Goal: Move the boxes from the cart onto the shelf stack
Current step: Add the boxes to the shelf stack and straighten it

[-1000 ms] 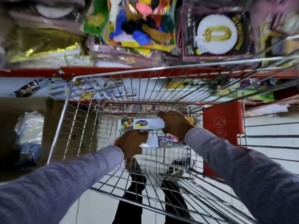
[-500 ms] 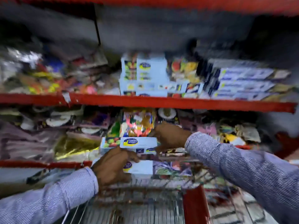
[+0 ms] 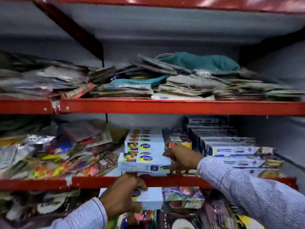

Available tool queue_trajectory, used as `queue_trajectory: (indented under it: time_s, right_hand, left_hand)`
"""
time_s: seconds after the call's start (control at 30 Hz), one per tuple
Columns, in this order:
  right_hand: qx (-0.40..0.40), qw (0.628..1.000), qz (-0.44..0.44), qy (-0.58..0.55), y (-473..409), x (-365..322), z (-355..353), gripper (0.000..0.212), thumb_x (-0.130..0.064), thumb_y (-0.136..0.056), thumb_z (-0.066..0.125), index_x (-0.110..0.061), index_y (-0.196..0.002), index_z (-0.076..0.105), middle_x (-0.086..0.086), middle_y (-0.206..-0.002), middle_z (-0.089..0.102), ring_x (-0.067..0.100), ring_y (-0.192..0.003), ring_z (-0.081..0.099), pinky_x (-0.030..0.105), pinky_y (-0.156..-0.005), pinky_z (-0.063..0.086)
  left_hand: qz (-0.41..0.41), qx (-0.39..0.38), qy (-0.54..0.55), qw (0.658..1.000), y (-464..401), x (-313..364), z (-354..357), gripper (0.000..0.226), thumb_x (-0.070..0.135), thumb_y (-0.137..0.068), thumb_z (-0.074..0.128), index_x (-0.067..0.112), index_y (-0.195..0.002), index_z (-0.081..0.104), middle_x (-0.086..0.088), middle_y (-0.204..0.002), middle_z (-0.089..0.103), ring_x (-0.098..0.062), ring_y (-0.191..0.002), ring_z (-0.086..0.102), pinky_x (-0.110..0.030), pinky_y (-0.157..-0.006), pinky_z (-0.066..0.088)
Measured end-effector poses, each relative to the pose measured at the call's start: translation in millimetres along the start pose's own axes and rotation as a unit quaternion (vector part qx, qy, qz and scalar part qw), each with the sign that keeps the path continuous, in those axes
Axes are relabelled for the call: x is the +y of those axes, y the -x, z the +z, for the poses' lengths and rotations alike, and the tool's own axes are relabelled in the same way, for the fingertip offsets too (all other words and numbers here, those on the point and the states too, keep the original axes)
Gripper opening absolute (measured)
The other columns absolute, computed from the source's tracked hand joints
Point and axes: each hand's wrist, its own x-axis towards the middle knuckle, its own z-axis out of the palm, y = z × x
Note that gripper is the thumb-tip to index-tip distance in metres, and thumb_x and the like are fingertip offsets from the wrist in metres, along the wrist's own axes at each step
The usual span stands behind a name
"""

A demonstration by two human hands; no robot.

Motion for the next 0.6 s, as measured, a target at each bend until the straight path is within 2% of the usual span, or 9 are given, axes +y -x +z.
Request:
queue_trajectory:
  time_s: [0.07, 0.13, 0.27, 0.37, 0.4, 0.47, 0.6]
  right_hand:
    - [0.014, 1.0, 0.01, -0.003, -14, 11, -2, 0.048, -0.029, -0.074, 0.08, -0.005, -0.112, 0.064, 0.018, -0.096, 0.071, 0.033, -0.09, 0.065, 0.039, -0.078, 0.053]
    - [0.022, 0.999, 0.029, -0.021, -31, 23, 1, 0.054, -0.029, -0.076, 0.079, -0.009, -0.122, 0.061, 0.015, -0.103, 0.071, 0.029, -0.096, 0.065, 0.034, -0.082, 0.051]
    - [0.042, 0.998, 0.041, -0.035, -57, 37, 9, 0.038, -0.03, -0.077, 0.077, -0.008, -0.106, 0.065, 0.016, -0.1, 0.072, 0.031, -0.096, 0.067, 0.038, -0.081, 0.054]
    - [0.044, 0.997, 0.052, -0.026, -67, 42, 14, 0.051, -0.025, -0.08, 0.074, -0.008, -0.126, 0.059, 0.016, -0.127, 0.063, 0.032, -0.119, 0.056, 0.036, -0.1, 0.047]
    - [0.043, 0.997, 0.06, -0.023, -70, 44, 16, 0.054, -0.025, -0.081, 0.073, -0.009, -0.13, 0.057, 0.016, -0.131, 0.06, 0.031, -0.121, 0.054, 0.034, -0.101, 0.044]
    - [0.047, 0.997, 0.061, -0.02, -73, 47, 20, 0.051, -0.024, -0.081, 0.073, -0.01, -0.128, 0.058, 0.016, -0.128, 0.061, 0.031, -0.116, 0.056, 0.031, -0.095, 0.044]
    - [0.063, 0.996, 0.054, -0.017, -78, 50, 27, 0.038, -0.019, -0.077, 0.075, -0.008, -0.113, 0.065, 0.017, -0.114, 0.065, 0.032, -0.102, 0.061, 0.035, -0.086, 0.05]
  left_hand:
    - [0.006, -0.012, -0.002, 1.0, -12, 3, -6, 0.057, 0.052, -0.054, 0.068, 0.029, -0.106, 0.07, 0.009, -0.107, 0.073, -0.009, -0.1, 0.063, -0.024, -0.084, 0.05]
    - [0.007, -0.019, -0.017, 1.0, -24, 6, -11, 0.052, 0.045, -0.06, 0.077, 0.027, -0.108, 0.071, 0.009, -0.109, 0.074, -0.008, -0.101, 0.064, -0.021, -0.086, 0.048]
    - [-0.01, -0.019, -0.043, 0.999, -41, 4, -10, 0.054, 0.045, -0.065, 0.078, 0.033, -0.117, 0.064, 0.014, -0.116, 0.066, -0.011, -0.107, 0.054, -0.025, -0.089, 0.045]
    - [-0.021, -0.029, -0.034, 0.999, -49, -4, -5, 0.056, 0.049, -0.06, 0.076, 0.036, -0.113, 0.064, 0.014, -0.111, 0.069, -0.01, -0.101, 0.059, -0.031, -0.086, 0.052]
    - [-0.023, -0.033, -0.035, 0.999, -51, -5, -4, 0.057, 0.05, -0.059, 0.076, 0.036, -0.113, 0.064, 0.014, -0.11, 0.07, -0.01, -0.099, 0.06, -0.032, -0.085, 0.053]
    - [-0.03, -0.036, -0.033, 0.998, -54, -8, -2, 0.057, 0.05, -0.057, 0.075, 0.037, -0.112, 0.064, 0.014, -0.109, 0.07, -0.01, -0.098, 0.059, -0.034, -0.084, 0.053]
    - [-0.036, -0.033, -0.029, 0.998, -54, -10, 0, 0.056, 0.045, -0.059, 0.077, 0.035, -0.113, 0.065, 0.015, -0.11, 0.068, -0.012, -0.099, 0.056, -0.033, -0.084, 0.051]
